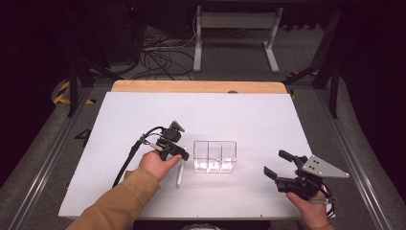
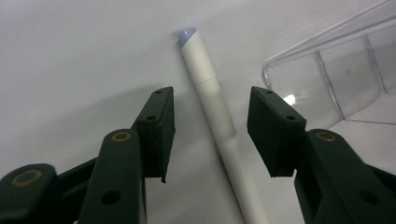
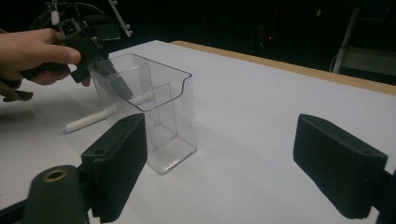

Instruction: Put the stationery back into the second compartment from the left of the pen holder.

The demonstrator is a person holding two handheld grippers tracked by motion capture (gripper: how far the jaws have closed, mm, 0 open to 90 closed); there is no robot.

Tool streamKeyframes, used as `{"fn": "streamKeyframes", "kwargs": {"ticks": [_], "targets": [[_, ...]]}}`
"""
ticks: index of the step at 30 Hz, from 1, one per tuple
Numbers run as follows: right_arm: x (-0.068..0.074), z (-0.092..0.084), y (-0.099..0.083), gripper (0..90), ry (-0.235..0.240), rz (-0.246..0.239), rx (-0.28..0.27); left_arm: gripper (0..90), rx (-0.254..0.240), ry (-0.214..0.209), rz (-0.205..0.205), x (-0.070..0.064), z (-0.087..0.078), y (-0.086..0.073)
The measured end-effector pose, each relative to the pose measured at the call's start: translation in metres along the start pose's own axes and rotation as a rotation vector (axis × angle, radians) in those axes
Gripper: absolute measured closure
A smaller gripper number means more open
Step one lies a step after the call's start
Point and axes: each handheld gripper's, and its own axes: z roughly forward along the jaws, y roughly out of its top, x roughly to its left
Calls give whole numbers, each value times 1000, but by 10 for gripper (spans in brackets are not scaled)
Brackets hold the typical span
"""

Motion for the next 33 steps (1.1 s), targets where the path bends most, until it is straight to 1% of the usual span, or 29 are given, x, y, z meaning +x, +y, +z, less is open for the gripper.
{"fn": "streamKeyframes", "kwargs": {"ticks": [4, 9, 12, 14, 16, 18, 21, 24, 25, 27, 28, 31, 33], "targets": [[0, 0, 0, 183, 1, -3, 0, 540, 4, 8, 5, 1, 2, 1], [-1, 0, 0, 183, 8, -3, 1, 549, 6, 16, -8, 0, 3, 2], [-1, 1, -1, 183, 9, -3, 4, 576, 8, 26, -13, 0, 2, 2], [-1, 1, -1, 184, 11, -4, 8, 592, 9, 32, -24, -1, 2, 2], [-1, 1, -1, 183, 12, -4, 8, 624, 12, 50, -25, -2, 3, 2], [-1, 1, -1, 183, 14, -2, 8, 638, 12, 60, -28, -3, 3, 3], [-1, 2, -1, 183, 22, 7, 8, 683, 15, 96, -29, -6, 3, 3], [-1, 4, -3, 183, 30, 1, 18, 706, 22, 124, -28, -9, 4, 4], [0, 4, -3, 183, 32, -1, 18, 720, 24, 140, -31, -10, 4, 5], [0, 5, -3, 183, 37, -1, 18, 759, 25, 157, -35, -11, 5, 5], [-1, 4, -3, 184, 40, 1, 16, 772, 22, 162, -46, -11, 5, 5], [-1, 3, -3, 183, 44, 5, 10, 783, 29, 162, -47, -11, 5, 6], [-1, 3, -3, 184, 45, 2, 11, 785, 25, 162, -48, -11, 5, 5]]}}
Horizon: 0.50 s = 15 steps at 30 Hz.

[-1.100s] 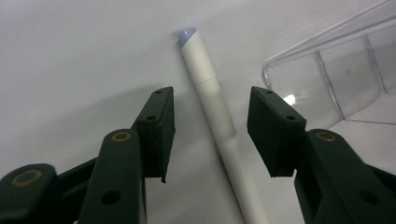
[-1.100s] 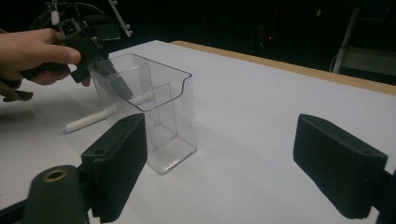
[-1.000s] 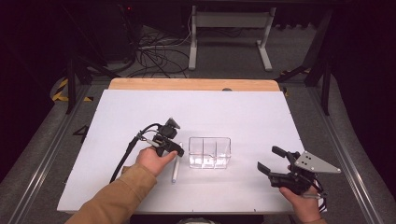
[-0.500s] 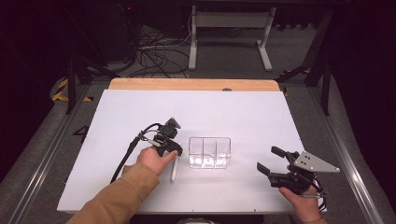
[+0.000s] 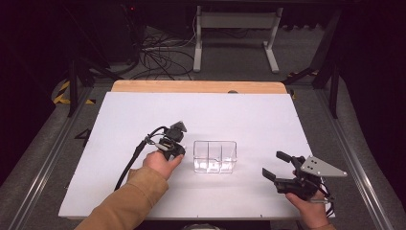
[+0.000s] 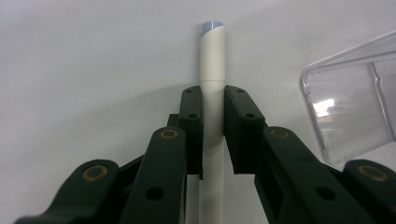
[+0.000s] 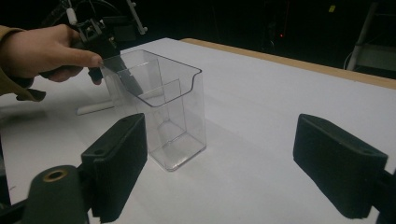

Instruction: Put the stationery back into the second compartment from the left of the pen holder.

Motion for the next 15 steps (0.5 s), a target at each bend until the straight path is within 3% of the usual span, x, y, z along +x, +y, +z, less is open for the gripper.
{"fn": "streamKeyframes", "kwargs": {"ticks": [4, 15], "targets": [[0, 0, 0, 183, -2, 1, -2, 787, -10, -10, 0, 1, -2, -1], [-1, 1, -1, 184, -11, -2, 3, 788, -137, -57, 24, 11, -29, -7]]}}
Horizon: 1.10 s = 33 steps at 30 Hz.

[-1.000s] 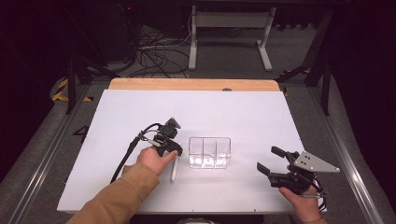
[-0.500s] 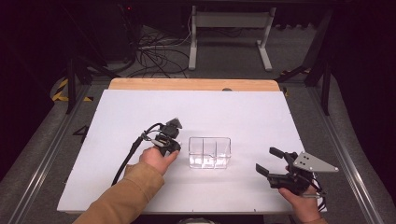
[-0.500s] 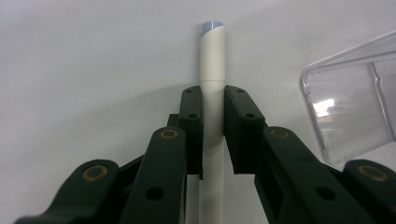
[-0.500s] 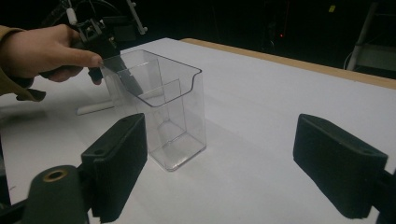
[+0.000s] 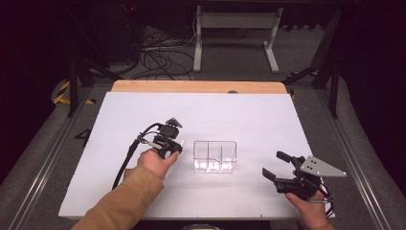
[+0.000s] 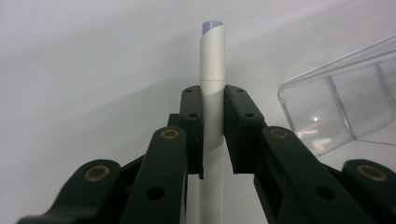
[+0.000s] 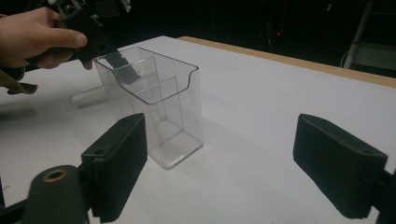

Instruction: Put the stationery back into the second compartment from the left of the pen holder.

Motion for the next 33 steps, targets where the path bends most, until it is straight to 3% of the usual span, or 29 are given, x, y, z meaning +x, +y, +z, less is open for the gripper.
{"fn": "streamKeyframes", "kwargs": {"ticks": [17, 19, 26, 33], "targets": [[2, 4, -2, 184, 7, -4, 9, 789, -349, -75, 68, 1, -44, -11], [2, 4, -2, 184, 9, -4, 10, 789, -366, -82, 83, 0, -47, -11], [3, 6, -3, 184, 16, -7, 17, 789, -494, -117, 113, -3, -62, -15], [3, 6, -4, 184, 20, -6, 18, 789, -596, -183, 147, -4, -74, -19]]}}
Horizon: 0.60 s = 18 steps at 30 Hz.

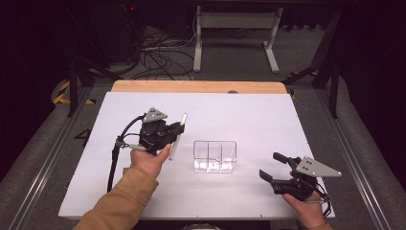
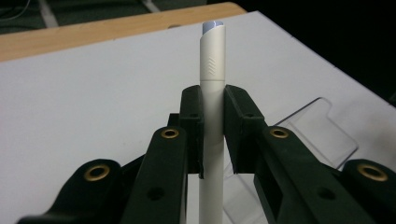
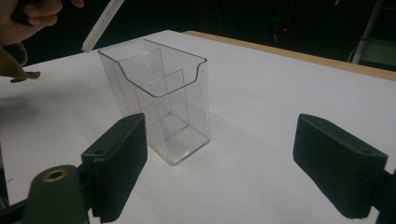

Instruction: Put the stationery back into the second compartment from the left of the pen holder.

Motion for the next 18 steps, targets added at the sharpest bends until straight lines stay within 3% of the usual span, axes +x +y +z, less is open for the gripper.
{"fn": "streamKeyframes", "kwargs": {"ticks": [5, 10, 18], "targets": [[0, 0, 0, 184, 2, 0, 2, 789, -42, -58, 34, -7, -4, 3], [1, 1, 0, 184, 4, 0, 4, 789, -88, -90, 61, -13, -8, 7], [1, 0, -1, 184, 3, -1, 4, 789, -151, -174, 62, -16, -10, 10]]}}
